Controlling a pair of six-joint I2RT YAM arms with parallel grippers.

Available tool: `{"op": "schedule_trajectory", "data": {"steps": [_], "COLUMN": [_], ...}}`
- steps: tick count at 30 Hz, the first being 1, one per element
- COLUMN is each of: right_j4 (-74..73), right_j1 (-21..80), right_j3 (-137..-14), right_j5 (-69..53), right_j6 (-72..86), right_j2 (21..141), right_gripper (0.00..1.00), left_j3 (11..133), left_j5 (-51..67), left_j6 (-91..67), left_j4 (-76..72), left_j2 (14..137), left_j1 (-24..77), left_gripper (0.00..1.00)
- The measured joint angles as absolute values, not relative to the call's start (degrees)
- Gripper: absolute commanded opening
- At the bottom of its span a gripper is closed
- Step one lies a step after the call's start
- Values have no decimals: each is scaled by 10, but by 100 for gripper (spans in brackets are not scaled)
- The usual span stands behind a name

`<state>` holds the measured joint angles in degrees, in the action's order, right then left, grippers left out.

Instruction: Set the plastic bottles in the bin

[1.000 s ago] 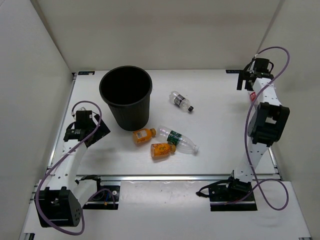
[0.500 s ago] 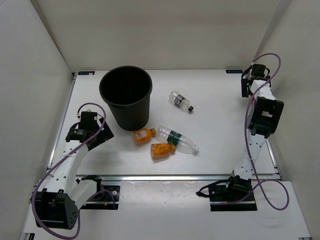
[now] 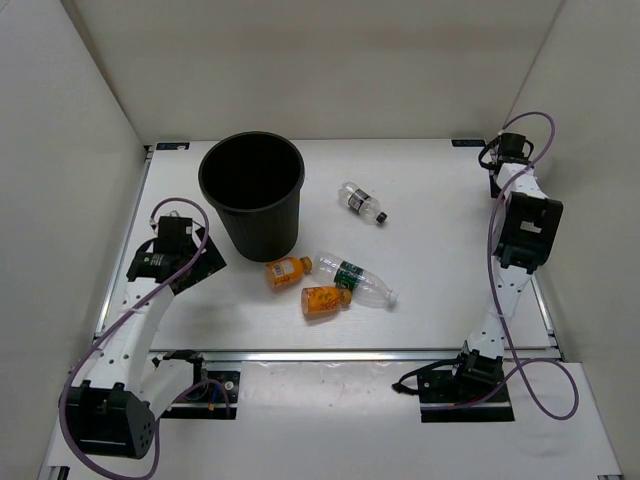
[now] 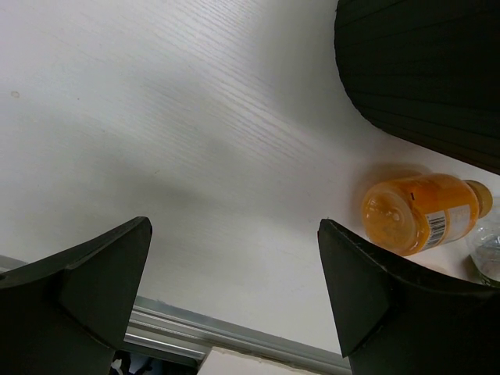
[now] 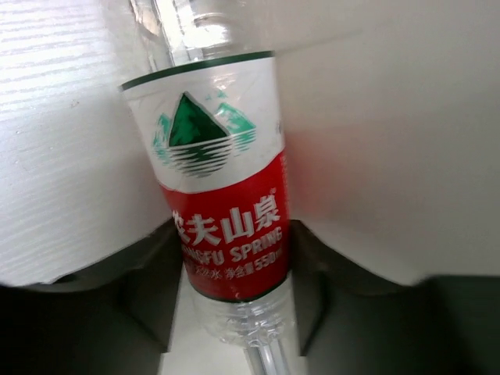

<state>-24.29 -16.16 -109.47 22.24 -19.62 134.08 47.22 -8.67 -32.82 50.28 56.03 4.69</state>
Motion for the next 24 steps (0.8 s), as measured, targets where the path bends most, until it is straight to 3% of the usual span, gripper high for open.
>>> {"op": "schedule_trajectory", "data": {"steps": [3, 9, 15, 24], "right_j4": [-241, -283, -361, -405], "right_j1": [-158, -146, -113, 80], "right_j3": [-1094, -1125, -1191, -1397], "right_j5": [234, 212, 88, -171], "right_j6": [-194, -179, -135, -46], "right_j2": [1341, 1339, 1278, 1179], "right_gripper": [17, 13, 10, 8], "left_j3": [482, 520, 539, 566], "left_j5": [-88, -97, -94, -77], "left_j6": [-328, -316, -294, -235], "left_j4": [510, 531, 535, 540], "left_j2": [558, 539, 509, 507], "left_j1": [48, 54, 67, 81], "left_gripper": [99, 99, 98, 98]}}
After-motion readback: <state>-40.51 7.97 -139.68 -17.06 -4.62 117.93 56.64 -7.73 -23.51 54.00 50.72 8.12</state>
